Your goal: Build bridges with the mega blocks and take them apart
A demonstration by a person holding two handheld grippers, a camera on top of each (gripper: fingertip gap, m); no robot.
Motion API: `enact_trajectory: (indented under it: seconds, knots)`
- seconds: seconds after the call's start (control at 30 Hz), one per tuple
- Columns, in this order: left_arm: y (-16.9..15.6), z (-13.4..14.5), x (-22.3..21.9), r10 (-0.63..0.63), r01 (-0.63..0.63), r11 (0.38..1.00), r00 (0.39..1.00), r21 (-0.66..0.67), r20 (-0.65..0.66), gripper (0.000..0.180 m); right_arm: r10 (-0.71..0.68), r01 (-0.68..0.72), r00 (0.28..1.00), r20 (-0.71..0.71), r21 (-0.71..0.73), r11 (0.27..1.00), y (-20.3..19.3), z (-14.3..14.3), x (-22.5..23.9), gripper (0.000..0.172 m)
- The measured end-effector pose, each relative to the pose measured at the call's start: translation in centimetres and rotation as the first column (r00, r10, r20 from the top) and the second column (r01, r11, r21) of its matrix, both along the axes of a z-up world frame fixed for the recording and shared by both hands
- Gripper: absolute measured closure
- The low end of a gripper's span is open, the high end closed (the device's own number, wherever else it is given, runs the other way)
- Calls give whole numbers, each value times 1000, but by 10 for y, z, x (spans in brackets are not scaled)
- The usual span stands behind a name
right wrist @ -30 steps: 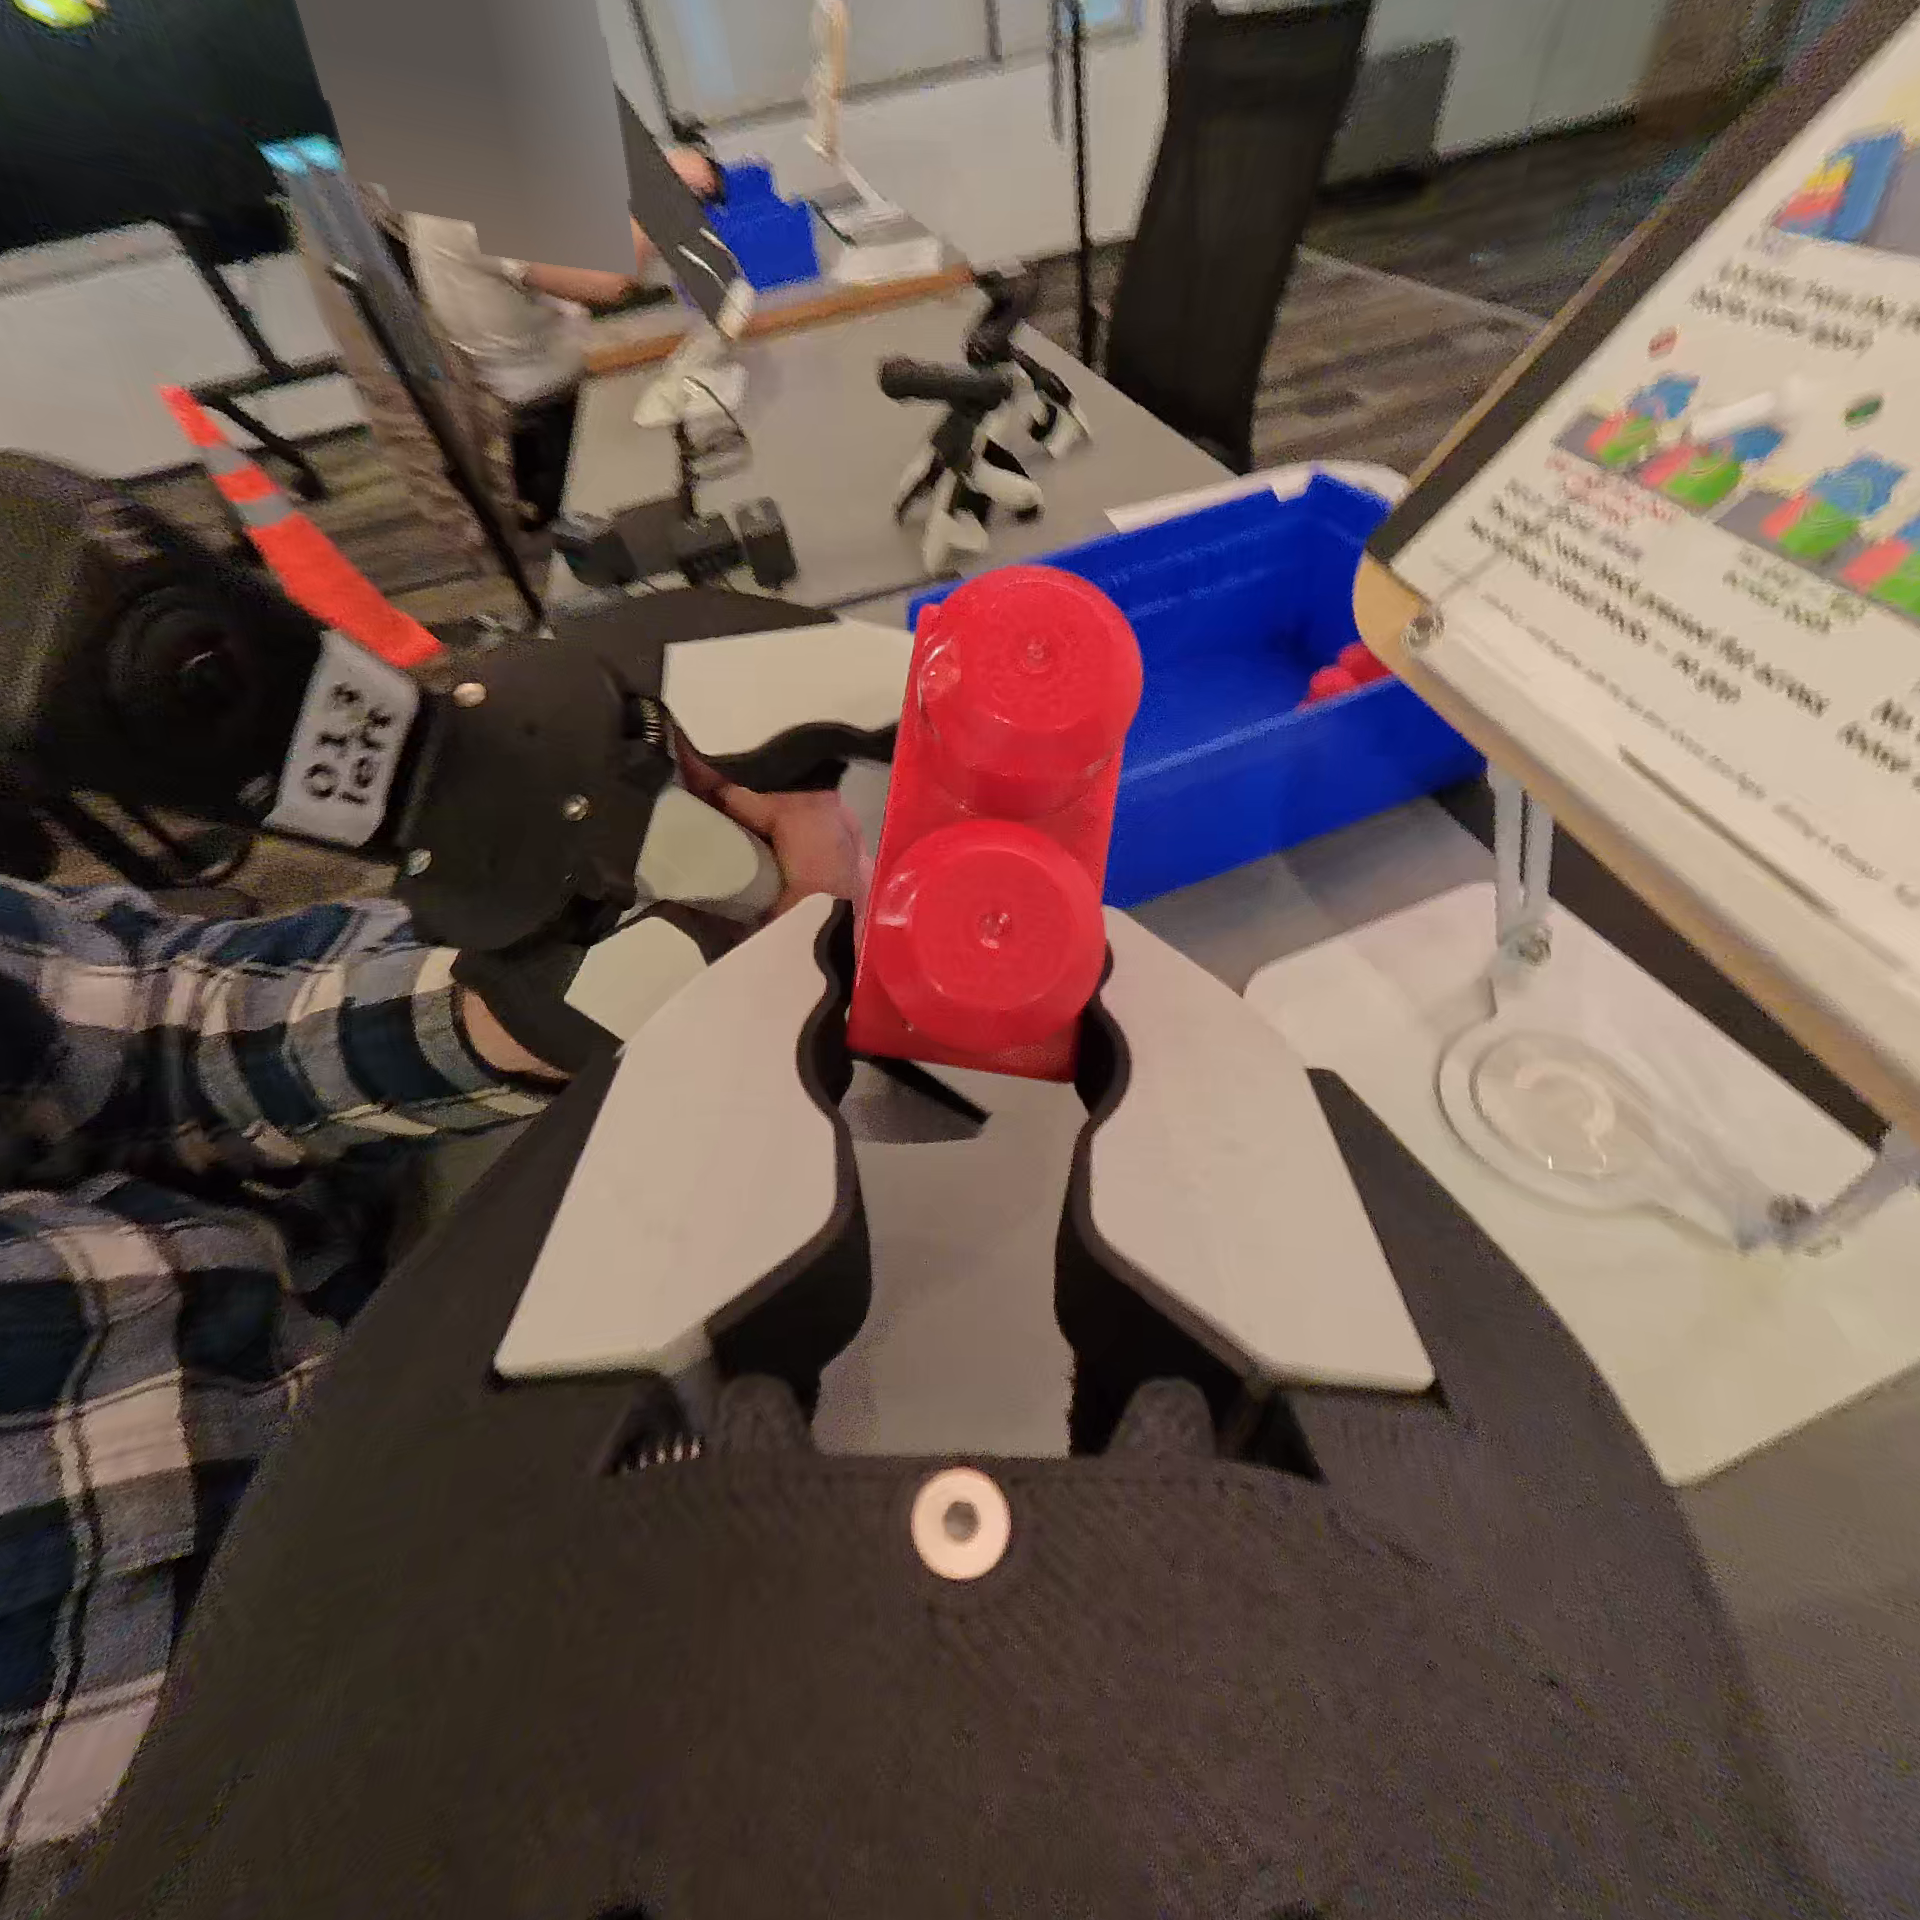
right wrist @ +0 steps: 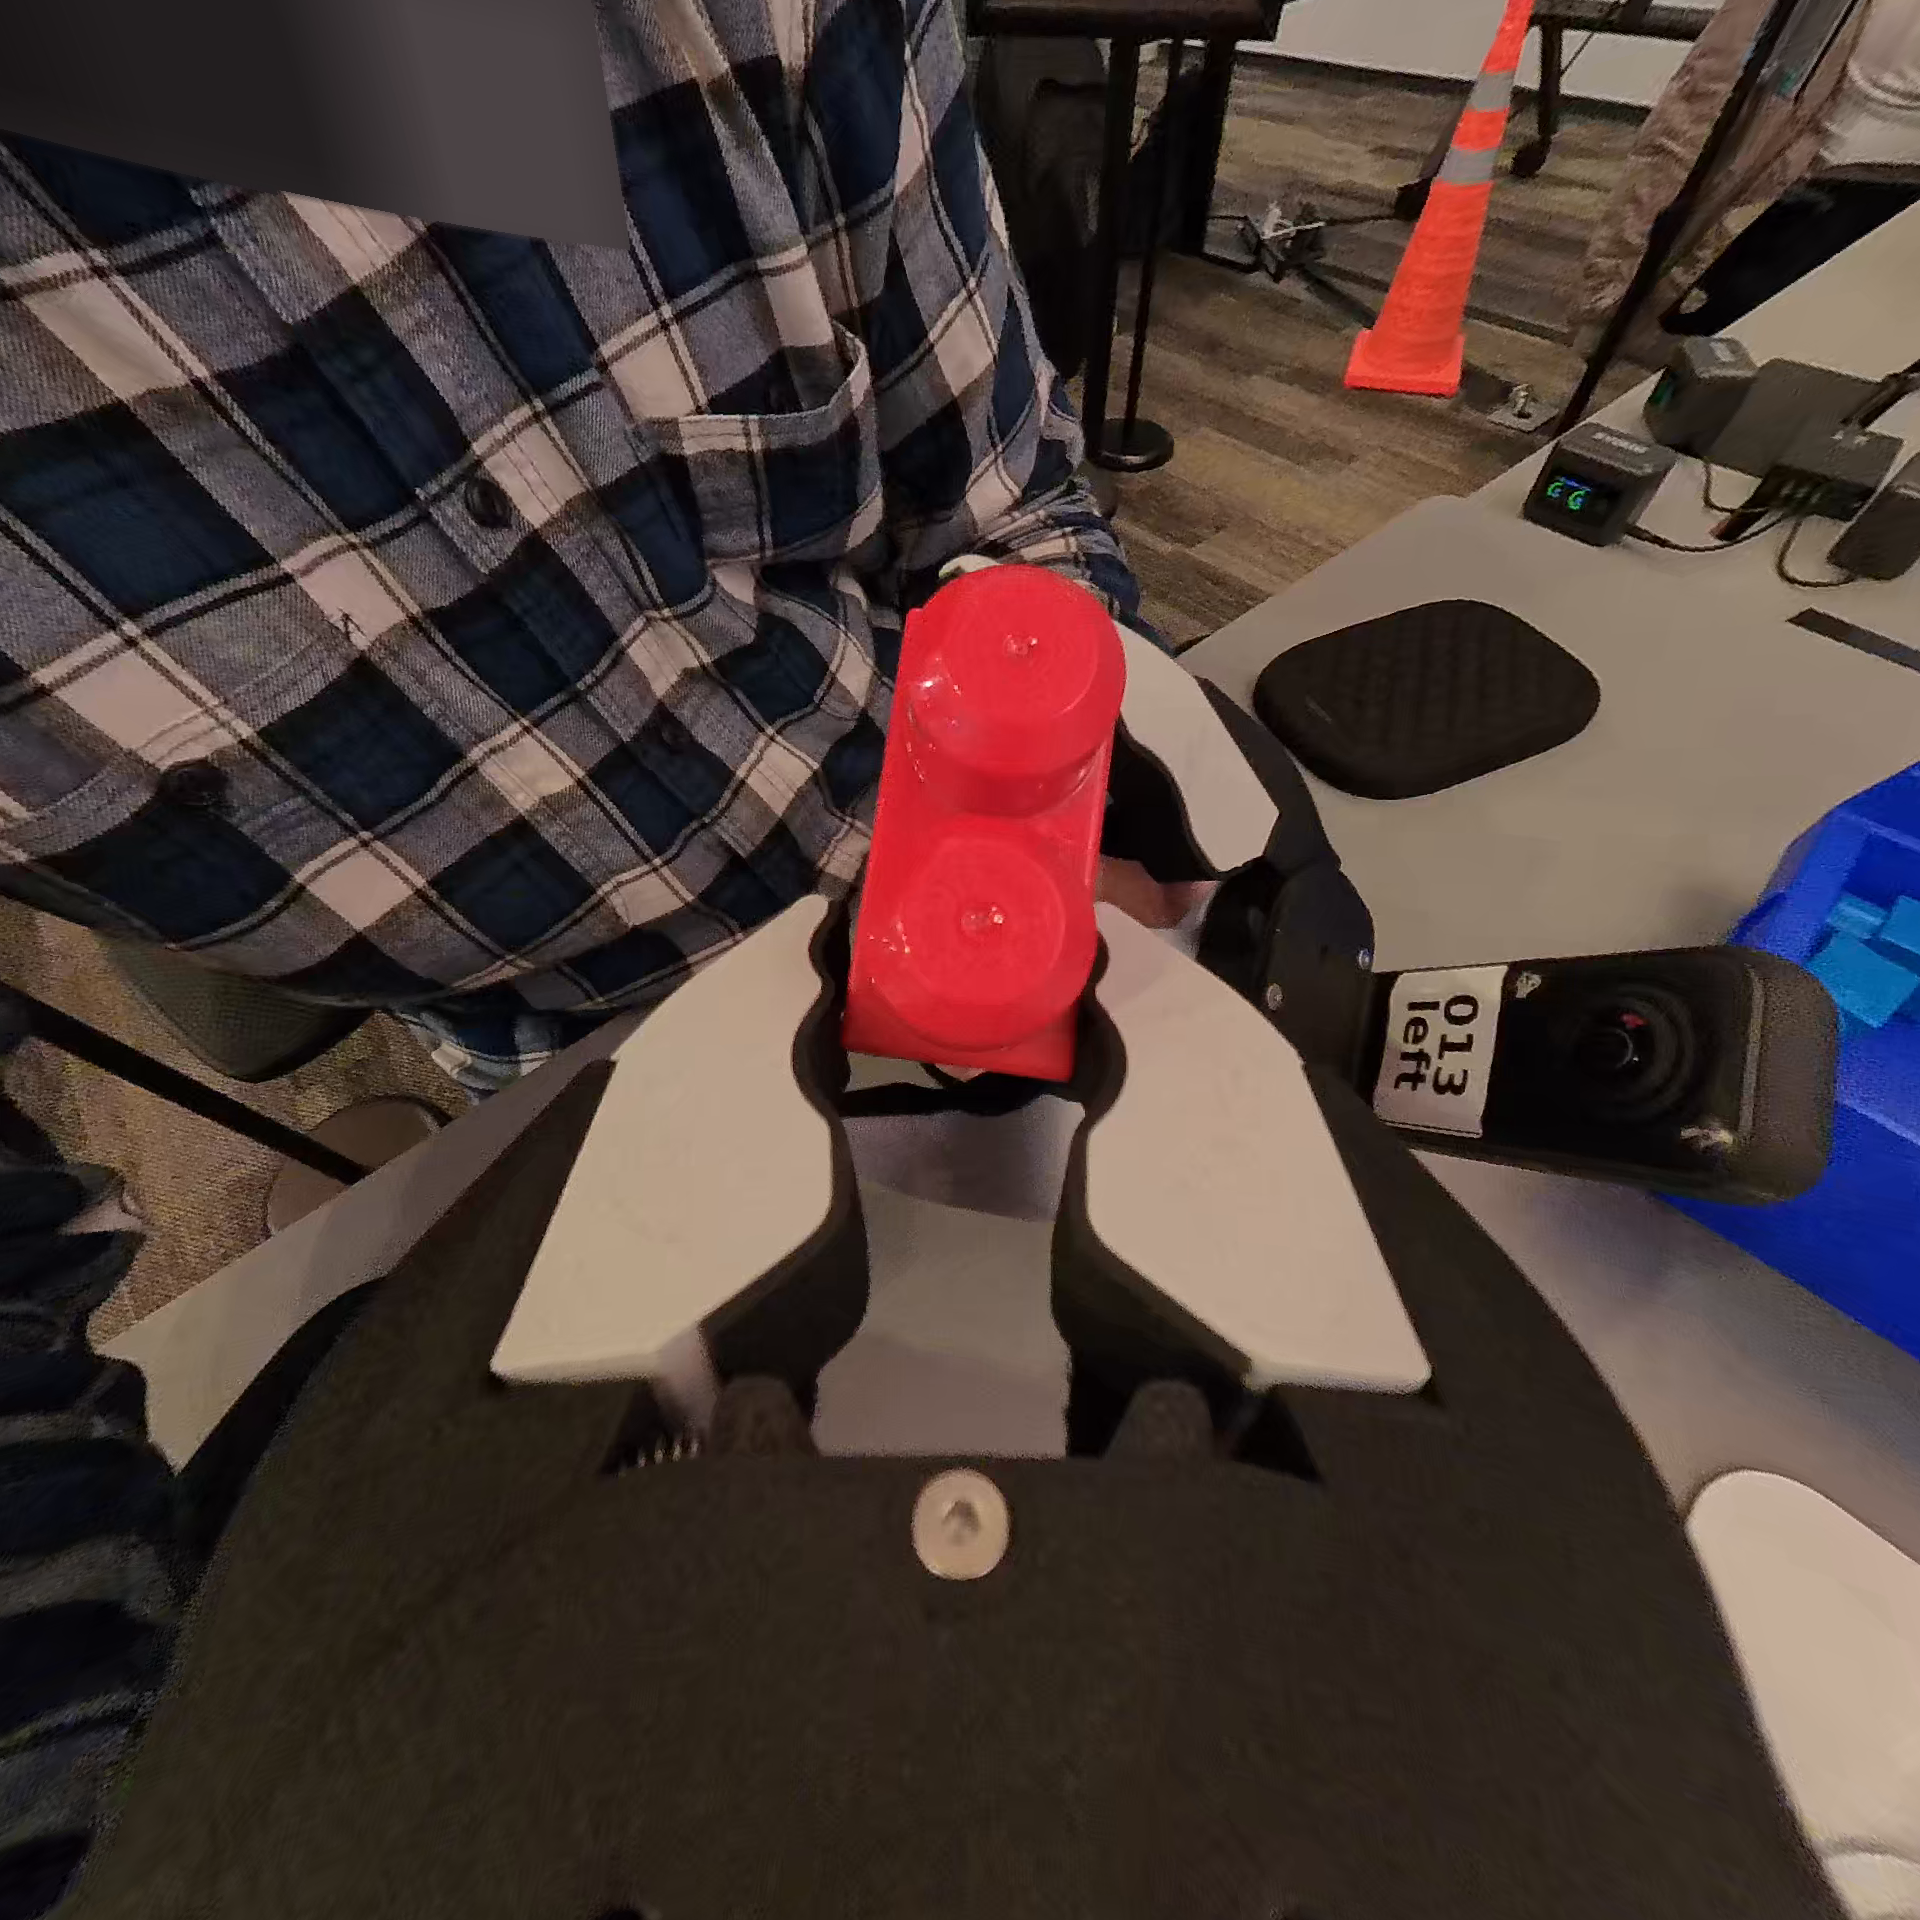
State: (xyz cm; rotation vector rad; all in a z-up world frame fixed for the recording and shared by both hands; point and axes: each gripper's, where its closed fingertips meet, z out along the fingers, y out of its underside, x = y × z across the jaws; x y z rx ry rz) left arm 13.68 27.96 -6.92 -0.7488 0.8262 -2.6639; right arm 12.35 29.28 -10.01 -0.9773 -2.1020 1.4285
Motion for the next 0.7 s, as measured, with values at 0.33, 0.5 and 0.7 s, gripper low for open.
enact_trajectory:
  seconds: [0.33, 0.5, 0.7]
  knots:
    - [6, 2, -3, 136, -133, 991, 986, -33, 96, 90, -71, 71, 997, 11, -4, 997, 12, 2, -11, 104]
    - [30, 9, -19, 239, -221, 967, 960, -128, 148, 91, -430, 472, 879, -208, 244, 847, 56, 24, -21, 48]
    - [53, 8, -24, 336, -299, 925, 933, -234, 133, 91, -524, 678, 715, -462, 638, 363, 59, 36, -32, 40]
